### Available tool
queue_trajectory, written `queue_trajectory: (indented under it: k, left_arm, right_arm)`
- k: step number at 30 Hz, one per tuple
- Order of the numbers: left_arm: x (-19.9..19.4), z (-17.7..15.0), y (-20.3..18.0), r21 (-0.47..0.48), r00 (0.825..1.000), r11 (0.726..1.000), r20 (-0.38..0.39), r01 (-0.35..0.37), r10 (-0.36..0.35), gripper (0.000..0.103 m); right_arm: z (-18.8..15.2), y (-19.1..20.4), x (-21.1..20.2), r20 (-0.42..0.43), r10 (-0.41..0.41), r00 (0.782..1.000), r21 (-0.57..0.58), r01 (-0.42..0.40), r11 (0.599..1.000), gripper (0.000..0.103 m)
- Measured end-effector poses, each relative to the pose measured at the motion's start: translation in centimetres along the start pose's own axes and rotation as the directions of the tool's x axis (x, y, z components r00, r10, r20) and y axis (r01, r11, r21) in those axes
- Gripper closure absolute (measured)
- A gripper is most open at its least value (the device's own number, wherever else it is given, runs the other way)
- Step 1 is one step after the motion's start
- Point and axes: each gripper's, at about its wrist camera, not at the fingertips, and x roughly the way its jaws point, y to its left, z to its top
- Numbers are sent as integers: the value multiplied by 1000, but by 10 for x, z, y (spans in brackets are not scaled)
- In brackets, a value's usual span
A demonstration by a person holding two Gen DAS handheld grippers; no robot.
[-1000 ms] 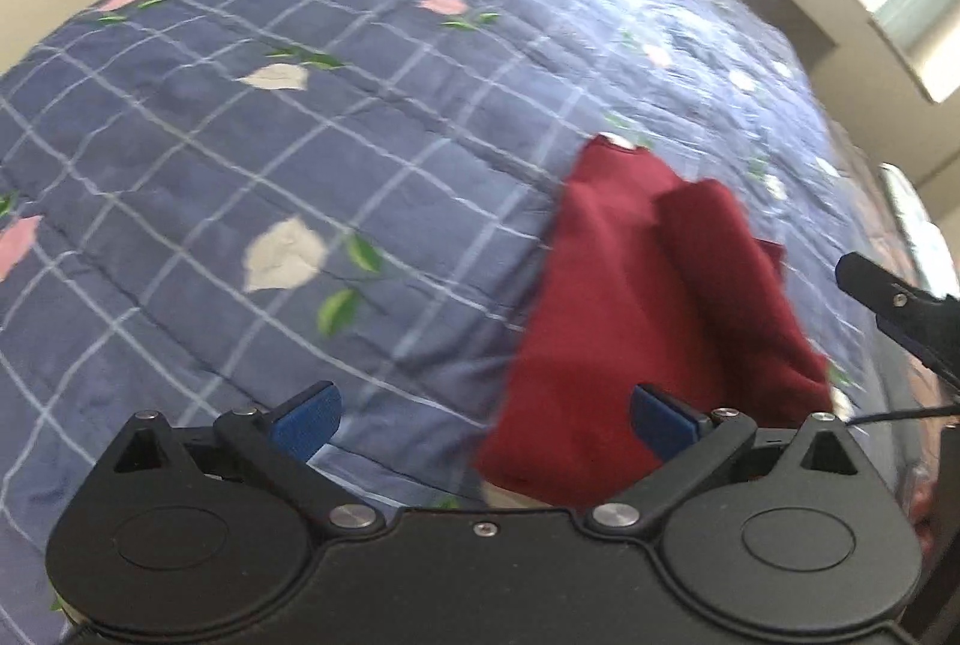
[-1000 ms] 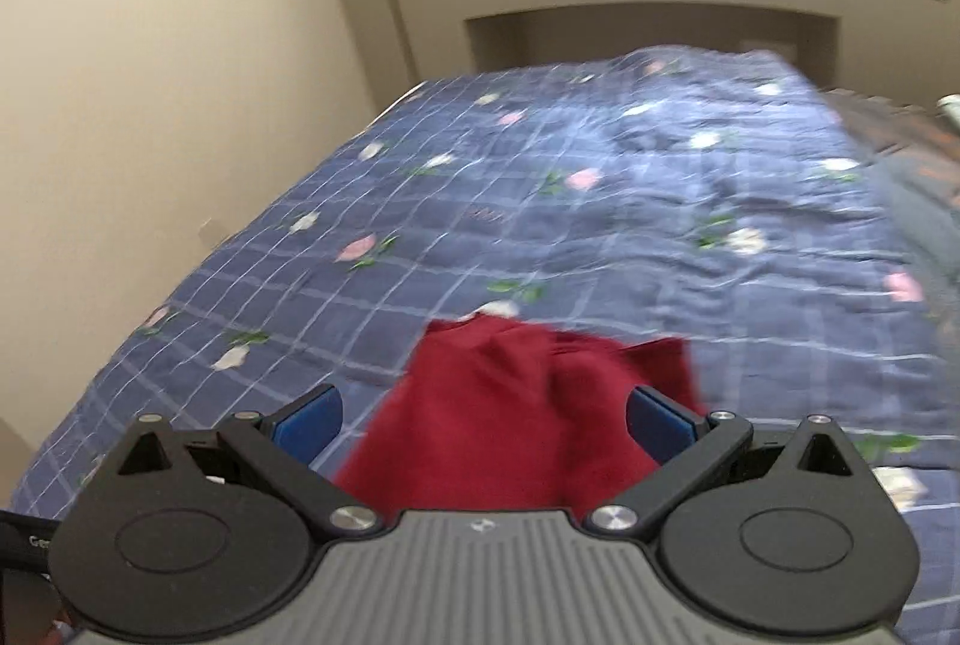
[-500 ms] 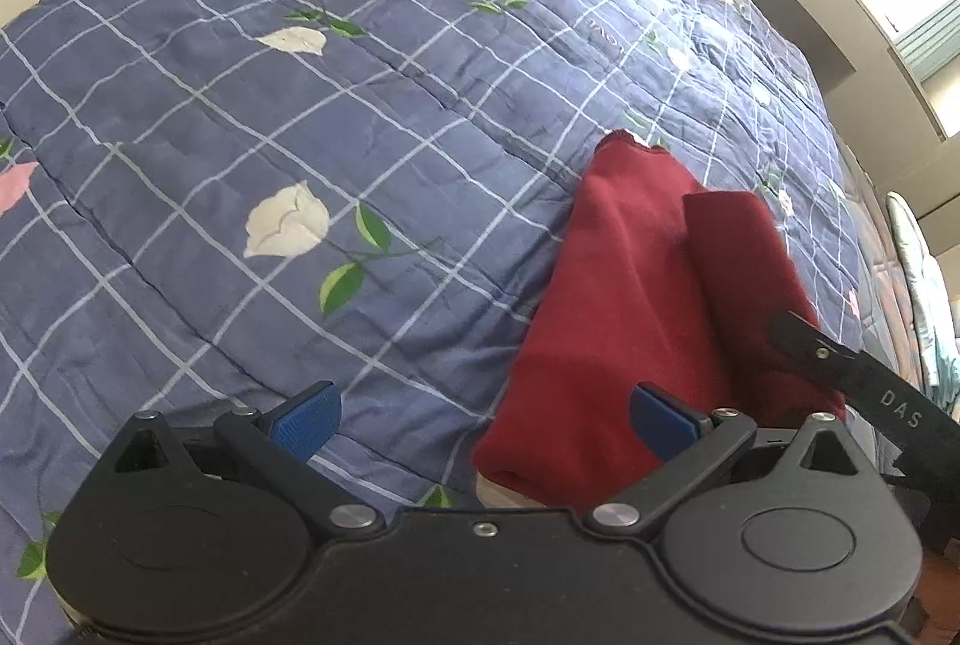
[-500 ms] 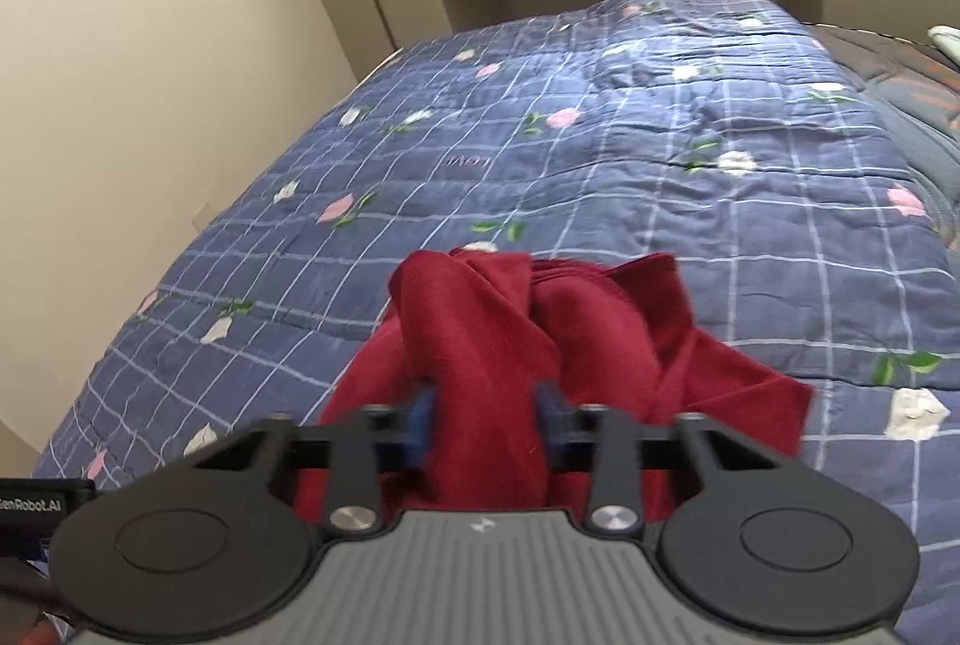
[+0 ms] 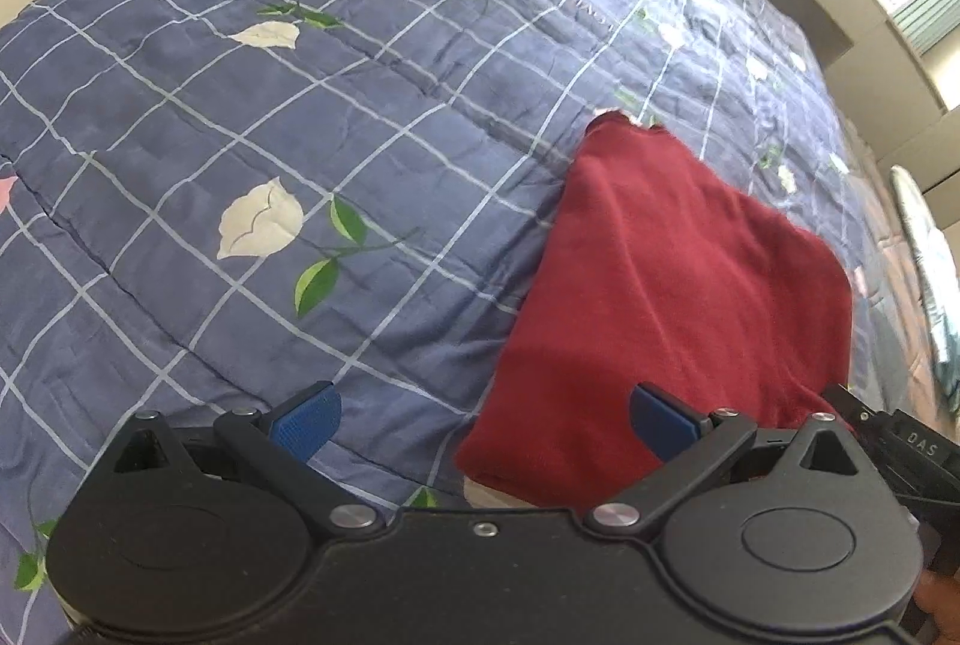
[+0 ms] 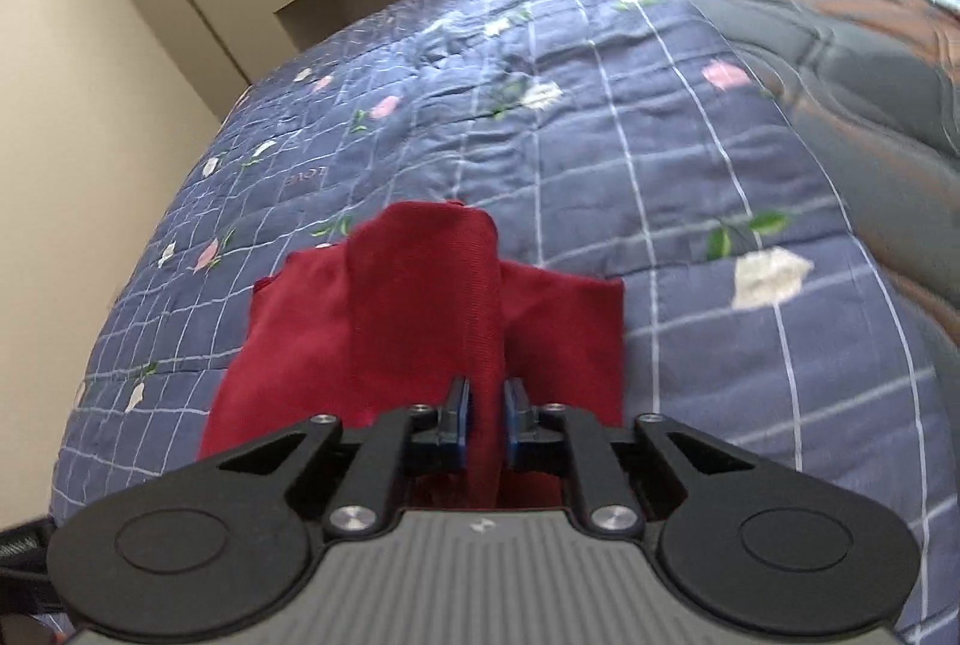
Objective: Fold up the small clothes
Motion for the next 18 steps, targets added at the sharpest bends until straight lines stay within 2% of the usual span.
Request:
queue_trajectory:
  k: [2, 4, 5, 8, 11, 12, 14, 15, 16, 18]
  left_arm:
    - [6, 0, -1, 13, 1000, 1000, -15, -19, 19, 1]
    - [12, 0, 0, 19, 999, 999, -30, -30, 31, 1]
    - [15, 0, 0, 19, 999, 999, -35, -32, 33, 1]
    - [20, 1, 0, 14, 998, 999, -45, -34, 34, 1]
    - [25, 2, -2, 13, 998, 999, -50, -41, 41, 1]
    - [26, 2, -3, 7, 998, 999, -51, -43, 44, 1]
    - [29, 3, -5, -12, 998, 999, -56, -41, 40, 1]
    - [30, 3, -7, -21, 998, 999, -55, -38, 36, 1]
    - [31, 4, -8, -28, 998, 999, -56, -36, 34, 1]
    - [32, 4, -12, -33, 998, 999, -56, -32, 30, 1]
  right_arm:
    - [-1, -7, -2, 4, 16, 1000, 37, -16, 999, 72]
    - [-2, -11, -5, 9, 55, 998, 78, -55, 995, 46]
    - [-2, -14, -6, 12, 78, 997, 100, -79, 992, 41]
    - [-1, -16, -1, -4, 98, 995, 129, -96, 987, 34]
    - [-1, -17, 11, -39, 101, 994, 159, -94, 983, 33]
    - [-2, -17, 14, -40, 101, 994, 170, -93, 981, 38]
    - [-2, -16, 18, -45, 87, 995, 180, -78, 981, 56]
    - [-2, -15, 18, -42, 85, 995, 182, -76, 980, 76]
    - [-2, -14, 17, -36, 84, 996, 179, -77, 981, 92]
    - [-1, -12, 14, -27, 75, 997, 154, -70, 986, 96]
